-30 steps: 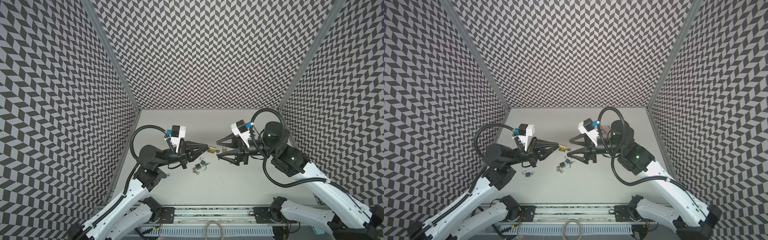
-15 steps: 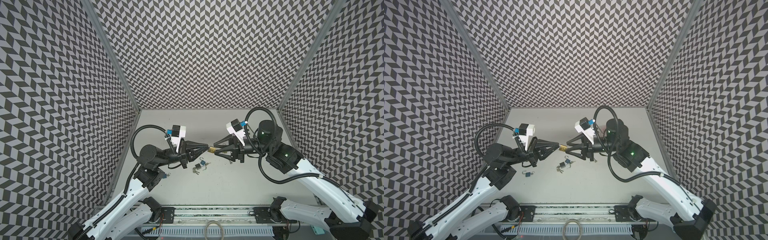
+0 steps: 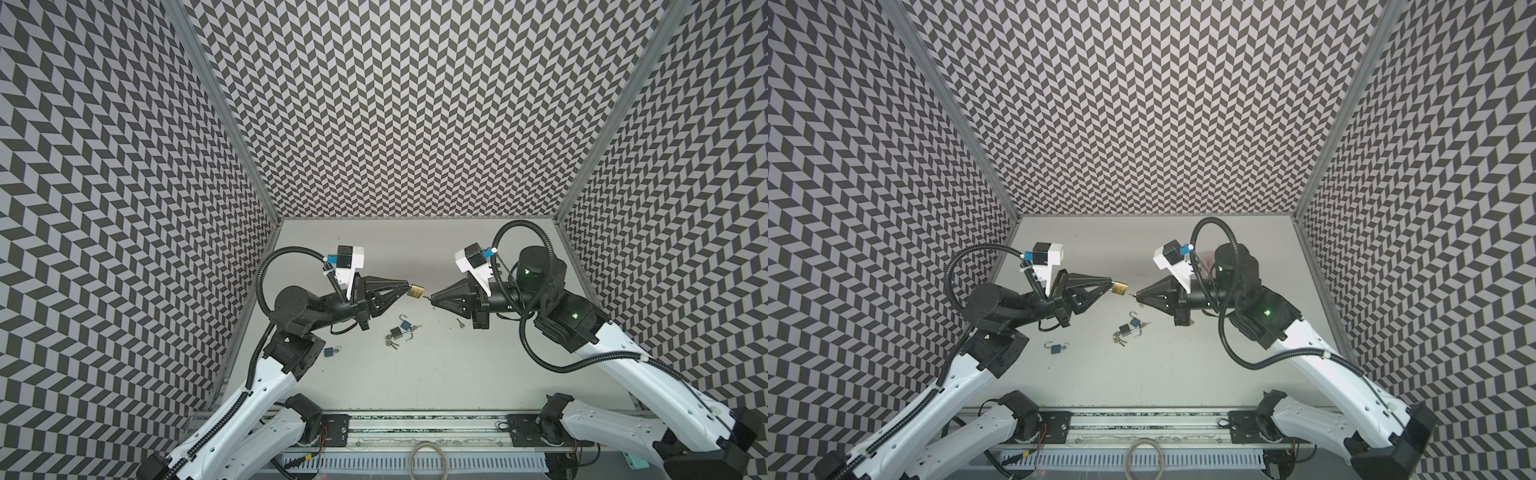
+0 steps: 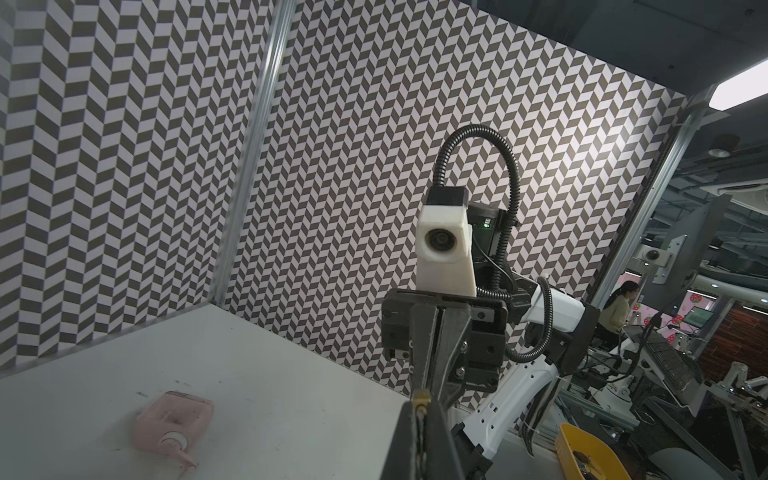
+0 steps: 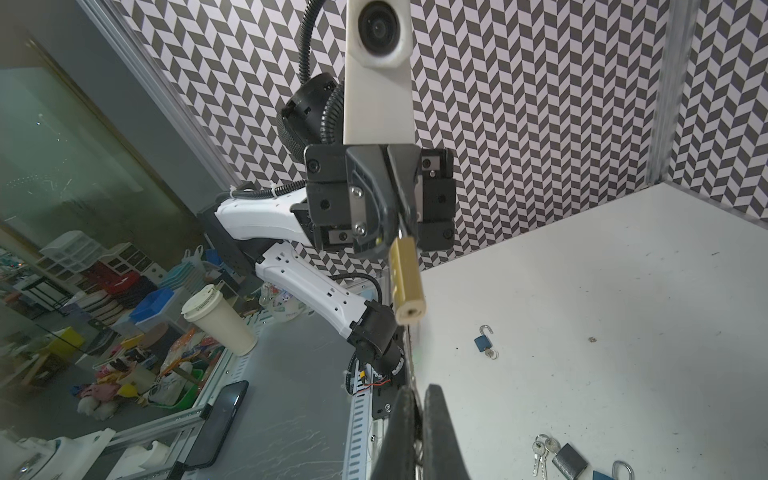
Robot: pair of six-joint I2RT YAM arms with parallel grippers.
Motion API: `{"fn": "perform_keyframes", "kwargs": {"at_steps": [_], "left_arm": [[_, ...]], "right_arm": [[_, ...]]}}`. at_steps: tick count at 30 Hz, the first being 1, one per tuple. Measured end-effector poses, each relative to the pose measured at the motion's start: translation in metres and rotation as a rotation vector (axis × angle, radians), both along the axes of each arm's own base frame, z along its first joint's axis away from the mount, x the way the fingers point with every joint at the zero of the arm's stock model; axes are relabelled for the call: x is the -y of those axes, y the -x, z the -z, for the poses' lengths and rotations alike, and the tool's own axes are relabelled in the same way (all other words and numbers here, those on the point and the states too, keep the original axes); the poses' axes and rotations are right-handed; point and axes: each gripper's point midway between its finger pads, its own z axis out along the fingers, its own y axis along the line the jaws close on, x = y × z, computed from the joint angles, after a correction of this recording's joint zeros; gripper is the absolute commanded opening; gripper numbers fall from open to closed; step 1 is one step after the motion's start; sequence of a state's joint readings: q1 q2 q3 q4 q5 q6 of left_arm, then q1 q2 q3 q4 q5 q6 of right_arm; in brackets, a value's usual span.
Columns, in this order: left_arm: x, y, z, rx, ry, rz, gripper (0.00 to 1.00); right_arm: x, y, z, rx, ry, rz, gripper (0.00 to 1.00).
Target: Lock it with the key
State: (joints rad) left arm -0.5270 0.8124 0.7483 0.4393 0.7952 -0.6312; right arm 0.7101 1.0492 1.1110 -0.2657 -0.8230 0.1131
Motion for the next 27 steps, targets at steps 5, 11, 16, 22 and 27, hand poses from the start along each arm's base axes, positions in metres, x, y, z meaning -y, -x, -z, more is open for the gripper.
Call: {"fn": "perform_keyframes", "kwargs": {"at_steps": [5, 11, 16, 22, 27], "left_arm": [[-0.007, -0.008, 0.0, -0.008, 0.0, -0.044, 0.0], [-0.017, -0.044, 0.017, -0.138, -0.042, -0.207, 0.0], [-0.028, -0.086, 0.059, -0.298, -0.126, -0.396, 0.0], [-0.052, -0.128, 0.142, -0.532, -0.261, -0.578, 0.0], [-0.082, -0.144, 0.211, -0.723, -0.339, -0.68, 0.0]], "right_arm": [[0.004, 0.0, 0.004, -0.004, 0.012, 0.027, 0.0], [0.014, -0.019, 0.019, -0.01, 0.044, 0.182, 0.0], [0.027, -0.051, 0.077, -0.113, 0.152, 0.394, 0.0], [0.043, -0.07, 0.151, -0.251, 0.302, 0.558, 0.0], [0.046, -0.07, 0.214, -0.363, 0.439, 0.608, 0.0]]}}
